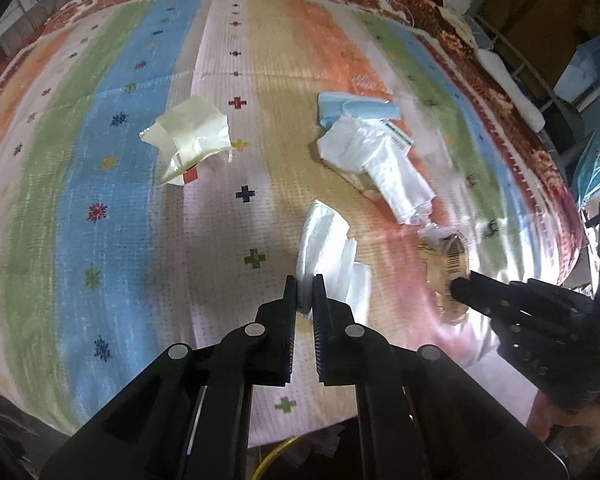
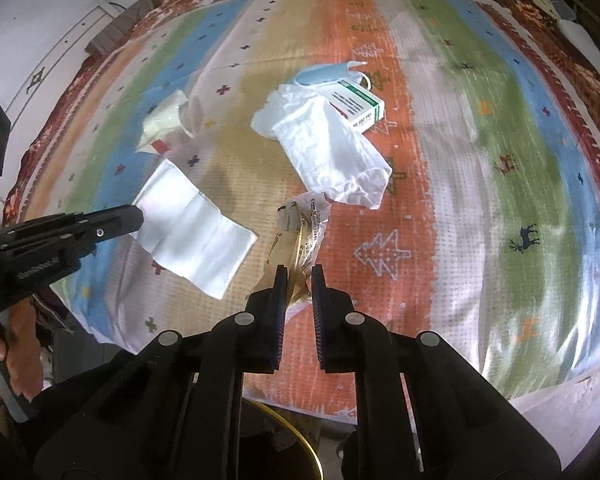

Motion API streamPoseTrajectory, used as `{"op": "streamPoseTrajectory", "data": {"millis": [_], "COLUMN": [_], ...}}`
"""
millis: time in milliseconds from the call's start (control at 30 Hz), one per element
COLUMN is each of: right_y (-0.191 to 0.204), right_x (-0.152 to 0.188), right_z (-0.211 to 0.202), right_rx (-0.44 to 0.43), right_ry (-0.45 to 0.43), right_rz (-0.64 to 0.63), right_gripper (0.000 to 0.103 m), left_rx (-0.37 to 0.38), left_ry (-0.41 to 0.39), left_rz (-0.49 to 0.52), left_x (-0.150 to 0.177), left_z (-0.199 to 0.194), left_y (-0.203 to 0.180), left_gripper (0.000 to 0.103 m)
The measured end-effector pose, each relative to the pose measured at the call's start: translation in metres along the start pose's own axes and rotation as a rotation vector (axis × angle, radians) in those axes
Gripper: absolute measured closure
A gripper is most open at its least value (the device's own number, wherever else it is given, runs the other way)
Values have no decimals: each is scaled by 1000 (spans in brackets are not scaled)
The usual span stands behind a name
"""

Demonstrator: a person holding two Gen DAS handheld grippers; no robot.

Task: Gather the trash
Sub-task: 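Lift wrapper and tissue and carry both toward the bin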

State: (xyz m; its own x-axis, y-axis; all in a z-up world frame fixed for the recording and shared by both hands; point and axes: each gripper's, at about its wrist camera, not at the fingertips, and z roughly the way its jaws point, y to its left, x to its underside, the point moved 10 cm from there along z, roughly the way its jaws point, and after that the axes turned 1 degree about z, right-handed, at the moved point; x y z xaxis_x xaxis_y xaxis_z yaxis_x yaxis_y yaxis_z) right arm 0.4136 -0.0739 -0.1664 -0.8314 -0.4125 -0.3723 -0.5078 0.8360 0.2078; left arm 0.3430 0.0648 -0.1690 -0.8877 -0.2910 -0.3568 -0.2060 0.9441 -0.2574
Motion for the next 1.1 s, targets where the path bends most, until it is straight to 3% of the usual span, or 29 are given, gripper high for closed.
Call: {"op": "streamPoseTrajectory", "data": {"millis": [467,1100], "right_y": [22,47], "right_x": [8,23], "right_z": [-44,-111], "right_rx": [-28,-34], "right_ry": [-72,-192], "right_rz": [-56,-118], "right_gripper": [92,92], "left_rx": [62,130], "left_ry": [-87,-174], "left_rz": [-14,-32], "left_x": [5,26], "left_z": [-64,-121], "left_y": [-14,-23], "left_gripper": [96,96]}}
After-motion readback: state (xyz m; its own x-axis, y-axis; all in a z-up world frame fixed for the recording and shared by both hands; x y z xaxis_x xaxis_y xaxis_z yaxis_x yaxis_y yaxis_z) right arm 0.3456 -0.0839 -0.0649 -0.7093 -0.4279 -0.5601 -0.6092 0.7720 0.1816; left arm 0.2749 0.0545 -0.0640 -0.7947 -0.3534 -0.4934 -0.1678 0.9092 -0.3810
